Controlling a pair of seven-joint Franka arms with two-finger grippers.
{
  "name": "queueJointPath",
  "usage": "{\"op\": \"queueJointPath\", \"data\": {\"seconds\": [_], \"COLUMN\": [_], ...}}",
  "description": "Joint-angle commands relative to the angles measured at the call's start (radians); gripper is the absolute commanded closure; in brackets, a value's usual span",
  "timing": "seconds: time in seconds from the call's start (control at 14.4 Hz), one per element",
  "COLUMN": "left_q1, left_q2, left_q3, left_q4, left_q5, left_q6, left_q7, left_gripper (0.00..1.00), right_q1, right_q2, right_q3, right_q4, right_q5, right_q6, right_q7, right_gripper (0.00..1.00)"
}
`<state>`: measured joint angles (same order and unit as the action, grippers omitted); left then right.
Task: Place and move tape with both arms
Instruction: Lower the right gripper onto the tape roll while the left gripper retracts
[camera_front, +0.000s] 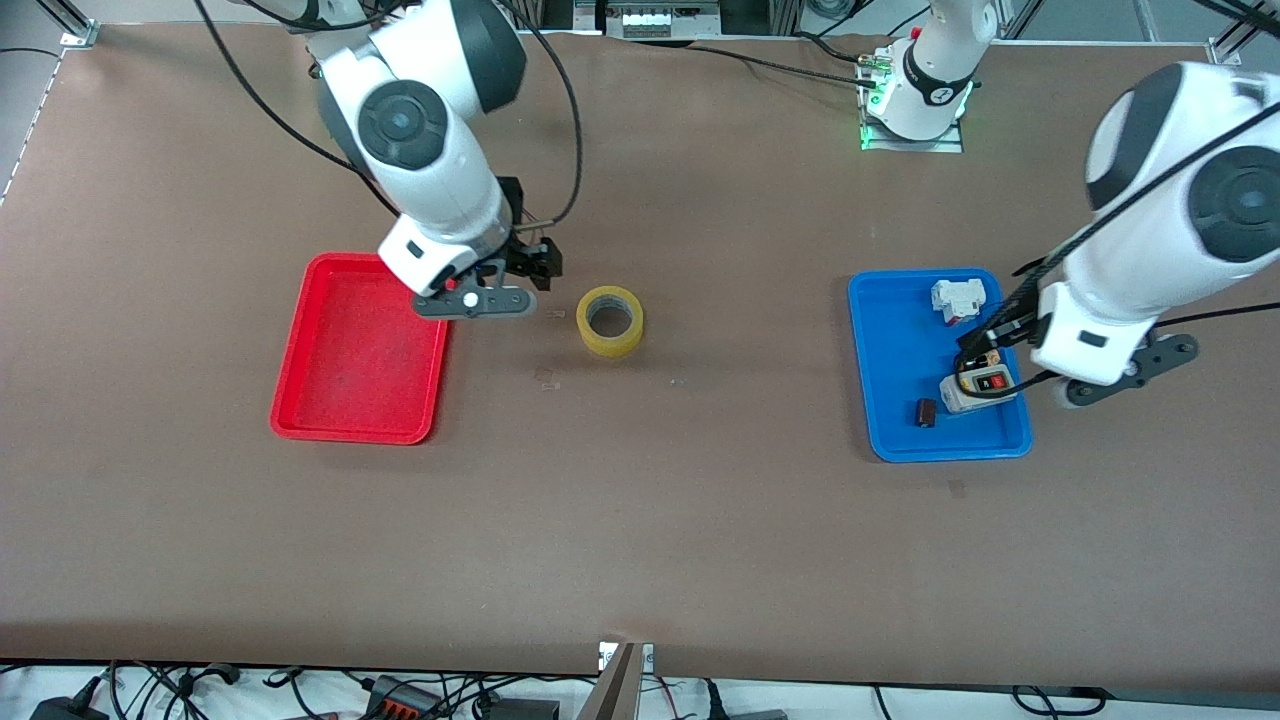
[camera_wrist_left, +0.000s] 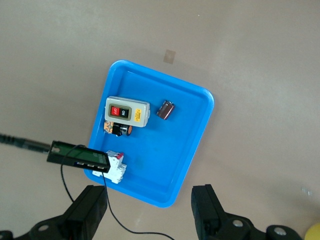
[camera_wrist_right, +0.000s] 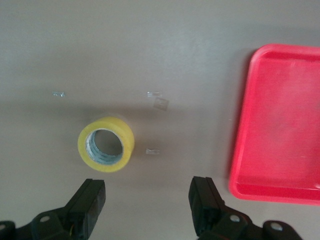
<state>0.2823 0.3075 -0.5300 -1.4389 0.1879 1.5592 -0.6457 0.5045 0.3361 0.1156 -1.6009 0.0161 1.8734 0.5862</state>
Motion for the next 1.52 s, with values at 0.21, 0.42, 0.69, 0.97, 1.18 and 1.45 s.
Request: {"op": "queueJointPath", "data": {"seconds": [0.21,0.42,0.69,0.97,1.18,1.45], "left_q1": [-0.157,-0.311,-0.359,-0.347,-0.348,-0.35], "left_q2": [-0.136,-0.16,-0.183,-0.188,-0.188,-0.186], "left_q3": [0.4,0.589,0.62,0.611,0.588,0.547], "left_q4": [-0.02,-0.026,-0.064,-0.052,-0.061,-0.075], "left_q5": [-0.197,-0.197,-0.197,-0.249,-0.245,-0.226], "left_q6": [-0.042,-0.053,-0.045,-0.045,-0.037,-0.038], "left_q7": [0.345,0.446,0.477,0.48,0.482,0.482], "left_gripper": [0.0,0.0,0.0,0.0,0.0,0.0], "right_q1": [0.091,0.107,0.124,0.138,0.135,0.137], "right_q2": [0.127,0.127,0.17,0.231,0.261,0.271], "right_q3": [-0.007,-0.007,-0.01,-0.011,-0.014,-0.014], "right_q4": [-0.065,-0.198,-0.22,-0.218,-0.217,-0.215], "right_q5": [-0.008,-0.008,-0.01,-0.015,-0.059,-0.064], "right_q6": [0.16,0.317,0.403,0.496,0.506,0.523], "right_q7": [0.089,0.089,0.089,0.087,0.089,0.089], "right_gripper": [0.02,0.02,0.02,0.02,0.02,0.05]}}
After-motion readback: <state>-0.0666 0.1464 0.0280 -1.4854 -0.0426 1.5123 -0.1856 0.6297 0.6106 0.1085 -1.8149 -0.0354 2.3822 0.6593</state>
